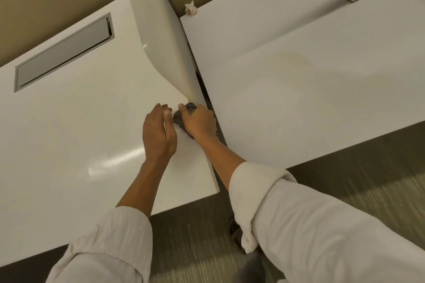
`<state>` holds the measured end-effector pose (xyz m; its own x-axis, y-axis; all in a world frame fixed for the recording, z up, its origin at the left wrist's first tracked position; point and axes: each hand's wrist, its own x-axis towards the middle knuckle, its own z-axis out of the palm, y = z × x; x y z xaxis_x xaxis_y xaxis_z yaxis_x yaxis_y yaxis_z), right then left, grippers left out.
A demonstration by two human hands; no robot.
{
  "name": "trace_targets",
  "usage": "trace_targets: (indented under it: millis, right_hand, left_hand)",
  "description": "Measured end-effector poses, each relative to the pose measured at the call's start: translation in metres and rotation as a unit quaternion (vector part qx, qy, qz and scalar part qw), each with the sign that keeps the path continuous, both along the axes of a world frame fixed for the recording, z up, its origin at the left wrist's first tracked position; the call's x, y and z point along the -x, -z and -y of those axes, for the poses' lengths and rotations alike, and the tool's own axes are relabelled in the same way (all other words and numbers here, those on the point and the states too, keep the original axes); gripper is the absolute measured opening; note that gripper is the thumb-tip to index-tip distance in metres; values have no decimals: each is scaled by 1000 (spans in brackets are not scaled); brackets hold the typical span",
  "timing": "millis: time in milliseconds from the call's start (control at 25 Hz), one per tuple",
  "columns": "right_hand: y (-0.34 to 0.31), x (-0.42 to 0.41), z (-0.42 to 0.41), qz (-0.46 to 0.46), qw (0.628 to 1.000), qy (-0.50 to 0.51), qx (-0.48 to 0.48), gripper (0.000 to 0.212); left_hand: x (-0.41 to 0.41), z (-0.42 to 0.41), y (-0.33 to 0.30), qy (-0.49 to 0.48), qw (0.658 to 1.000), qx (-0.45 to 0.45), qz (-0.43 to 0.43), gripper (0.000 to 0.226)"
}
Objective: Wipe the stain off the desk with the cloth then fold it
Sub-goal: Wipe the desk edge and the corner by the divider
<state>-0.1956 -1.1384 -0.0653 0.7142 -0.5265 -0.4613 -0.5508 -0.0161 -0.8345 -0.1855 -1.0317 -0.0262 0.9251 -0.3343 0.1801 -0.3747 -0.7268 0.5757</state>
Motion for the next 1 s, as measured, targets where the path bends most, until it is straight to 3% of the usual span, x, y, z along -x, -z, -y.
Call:
trace_targets:
  millis: [320, 680, 1000]
  right_hand:
    - [-2, 15, -3, -24, 999, -27, 29, 63]
    - [17, 106, -34, -20, 993, -67, 92, 60]
    - [7, 202, -59, -54, 981, -115, 147, 57]
  left_hand:
    - [20, -4, -29, 24, 999, -32, 7, 29]
    - [58, -32, -30, 77, 989, -126, -13, 44]
    - [98, -69, -44, 93, 989, -112, -22, 47]
